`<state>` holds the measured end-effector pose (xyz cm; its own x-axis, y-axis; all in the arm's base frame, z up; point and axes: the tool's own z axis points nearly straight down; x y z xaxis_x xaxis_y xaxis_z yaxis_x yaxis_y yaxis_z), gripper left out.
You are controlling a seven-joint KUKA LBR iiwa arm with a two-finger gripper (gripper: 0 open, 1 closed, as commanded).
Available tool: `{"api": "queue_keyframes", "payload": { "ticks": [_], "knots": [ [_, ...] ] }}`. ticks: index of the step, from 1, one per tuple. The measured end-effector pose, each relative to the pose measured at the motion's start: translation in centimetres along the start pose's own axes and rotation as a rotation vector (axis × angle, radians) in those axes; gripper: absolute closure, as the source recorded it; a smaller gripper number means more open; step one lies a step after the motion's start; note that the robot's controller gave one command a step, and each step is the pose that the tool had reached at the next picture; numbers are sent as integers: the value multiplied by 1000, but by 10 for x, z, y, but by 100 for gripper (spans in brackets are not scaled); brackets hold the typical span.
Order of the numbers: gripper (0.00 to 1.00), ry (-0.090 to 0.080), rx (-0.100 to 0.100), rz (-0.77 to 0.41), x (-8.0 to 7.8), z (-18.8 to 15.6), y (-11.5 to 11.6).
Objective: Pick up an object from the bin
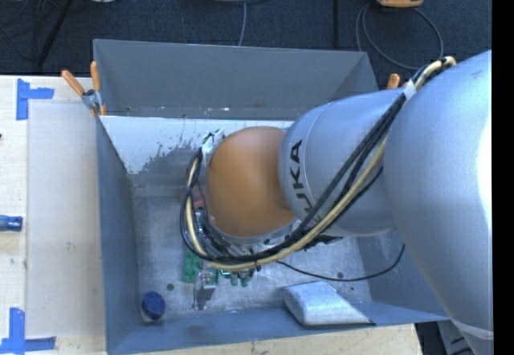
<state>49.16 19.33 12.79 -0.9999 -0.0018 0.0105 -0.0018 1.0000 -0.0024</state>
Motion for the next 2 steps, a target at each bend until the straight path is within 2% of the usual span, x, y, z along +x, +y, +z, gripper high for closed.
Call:
{"api": "queue_keyframes", "payload": {
  "ticks": [1, 2],
  "knots": [
    [0, -18, -4, -136, -18, 54, -66],
    [0, -16, -3, -186, -82, 47, -33]
  ]
}}
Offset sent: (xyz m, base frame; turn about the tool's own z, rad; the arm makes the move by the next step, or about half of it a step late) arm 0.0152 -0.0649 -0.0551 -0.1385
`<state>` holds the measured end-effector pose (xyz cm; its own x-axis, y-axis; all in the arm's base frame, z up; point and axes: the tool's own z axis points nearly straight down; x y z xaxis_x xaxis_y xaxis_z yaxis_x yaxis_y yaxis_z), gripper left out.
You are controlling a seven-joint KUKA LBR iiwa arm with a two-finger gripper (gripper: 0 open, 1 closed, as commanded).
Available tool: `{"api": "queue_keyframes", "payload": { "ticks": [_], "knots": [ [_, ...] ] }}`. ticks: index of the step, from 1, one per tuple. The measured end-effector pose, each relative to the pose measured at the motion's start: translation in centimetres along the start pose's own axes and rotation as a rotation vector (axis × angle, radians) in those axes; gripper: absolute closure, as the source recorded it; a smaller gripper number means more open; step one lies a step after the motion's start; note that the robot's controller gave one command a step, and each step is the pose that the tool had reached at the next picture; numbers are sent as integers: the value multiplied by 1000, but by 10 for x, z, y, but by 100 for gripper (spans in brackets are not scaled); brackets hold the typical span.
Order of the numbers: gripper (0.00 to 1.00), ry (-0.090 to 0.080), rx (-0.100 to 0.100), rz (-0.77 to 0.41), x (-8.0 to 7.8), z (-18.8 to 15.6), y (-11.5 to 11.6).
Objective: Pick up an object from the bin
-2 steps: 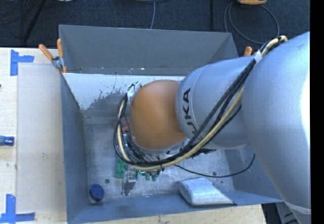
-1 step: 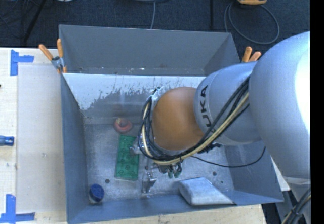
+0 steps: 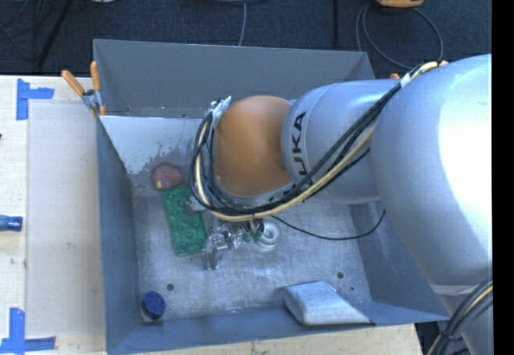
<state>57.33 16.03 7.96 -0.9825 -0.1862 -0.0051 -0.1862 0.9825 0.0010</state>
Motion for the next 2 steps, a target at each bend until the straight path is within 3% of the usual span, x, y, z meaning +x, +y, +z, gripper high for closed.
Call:
{"api": "queue_keyframes", "payload": {
  "ticks": [1, 2],
  "knots": [
    [100, -1, 0, 5, 1, -2, -1],
    [100, -4, 0, -22, -8, -188, 12]
  ]
}}
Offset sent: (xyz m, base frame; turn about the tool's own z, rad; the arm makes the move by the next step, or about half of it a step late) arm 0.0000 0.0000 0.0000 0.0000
